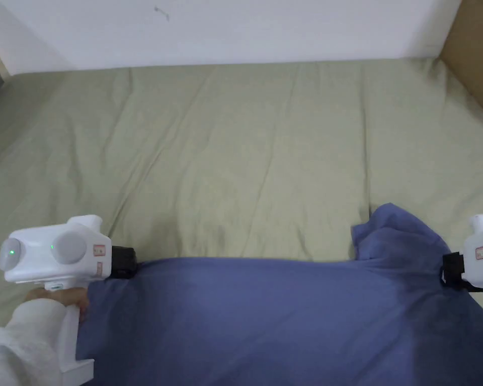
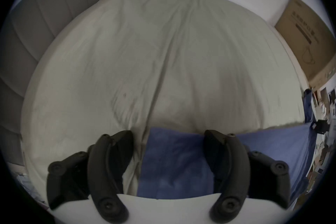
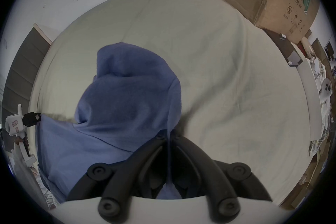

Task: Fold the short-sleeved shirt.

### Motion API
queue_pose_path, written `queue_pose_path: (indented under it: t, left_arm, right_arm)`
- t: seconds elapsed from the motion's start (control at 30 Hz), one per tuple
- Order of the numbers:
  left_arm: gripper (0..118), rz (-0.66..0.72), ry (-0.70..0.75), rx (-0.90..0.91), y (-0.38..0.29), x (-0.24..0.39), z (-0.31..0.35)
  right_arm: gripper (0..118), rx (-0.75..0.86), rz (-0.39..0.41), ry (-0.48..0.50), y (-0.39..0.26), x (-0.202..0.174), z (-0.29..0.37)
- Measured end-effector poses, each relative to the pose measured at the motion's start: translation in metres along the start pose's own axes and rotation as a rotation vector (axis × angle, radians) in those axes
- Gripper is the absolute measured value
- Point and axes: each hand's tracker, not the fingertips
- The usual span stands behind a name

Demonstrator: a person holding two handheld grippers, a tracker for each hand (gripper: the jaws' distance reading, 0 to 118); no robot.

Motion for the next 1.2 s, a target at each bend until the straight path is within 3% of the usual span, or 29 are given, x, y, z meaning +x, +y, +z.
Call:
queue_pose_path:
  t: [0.07,0.1,0.37,0.63,0.67,0.77,0.87,0.9,0.93,1.0,1.03,1.07,1.13,1.2]
  left_arm:
    - [9,0.002,0.009,-0.014,0.004,0.0,0.013]
    - [3,-0.026,0.003,-0.016,0.005,0.001,0.018]
    - [3,-0.048,-0.138,0.063,-0.026,-0.014,0.091]
    - [3,-0.035,-0.2,0.182,-0.107,-0.061,0.216]
    - [3,-0.038,-0.205,0.189,-0.124,-0.065,0.227]
    - [3,-0.028,-0.241,0.153,-0.171,-0.073,0.239]
    - [4,0.01,-0.225,0.075,-0.211,-0.076,0.219]
    - [8,0.026,-0.223,0.035,-0.222,-0.078,0.205]
    - [32,0.048,-0.23,0.002,-0.231,-0.081,0.193]
    - [84,0.156,-0.213,-0.087,-0.244,-0.086,0.17]
    - [107,0.196,-0.22,-0.096,-0.248,-0.09,0.166]
    - [110,0.225,-0.238,-0.074,-0.252,-0.095,0.168]
    - [107,0.3,-0.252,0.021,-0.254,-0.103,0.181]
    - [107,0.361,-0.294,0.068,-0.255,-0.112,0.195]
  right_arm:
    - [1,0.02,-0.012,0.037,0.001,0.001,0.013]
    - [1,0.027,-0.017,0.058,0.002,0.002,0.021]
    - [1,0.116,-0.019,0.186,-0.016,0.007,0.106]
    - [1,0.17,-0.041,0.27,-0.101,0.041,0.191]
    - [1,0.172,-0.036,0.269,-0.122,0.037,0.203]
    - [1,0.163,0.026,0.146,-0.181,0.04,0.214]
    - [1,0.045,-0.054,0.156,-0.227,0.043,0.191]
    - [2,0.012,-0.056,0.155,-0.24,0.044,0.178]
    - [21,-0.005,-0.056,0.121,-0.248,0.042,0.166]
    - [79,0.009,-0.004,-0.033,-0.263,0.033,0.151]
    - [89,0.011,0.007,-0.076,-0.265,0.031,0.149]
    - [89,0.021,0.003,-0.111,-0.265,0.033,0.147]
    - [89,0.086,-0.029,-0.061,-0.262,0.029,0.162]
    - [89,0.161,-0.061,-0.075,-0.255,0.019,0.18]
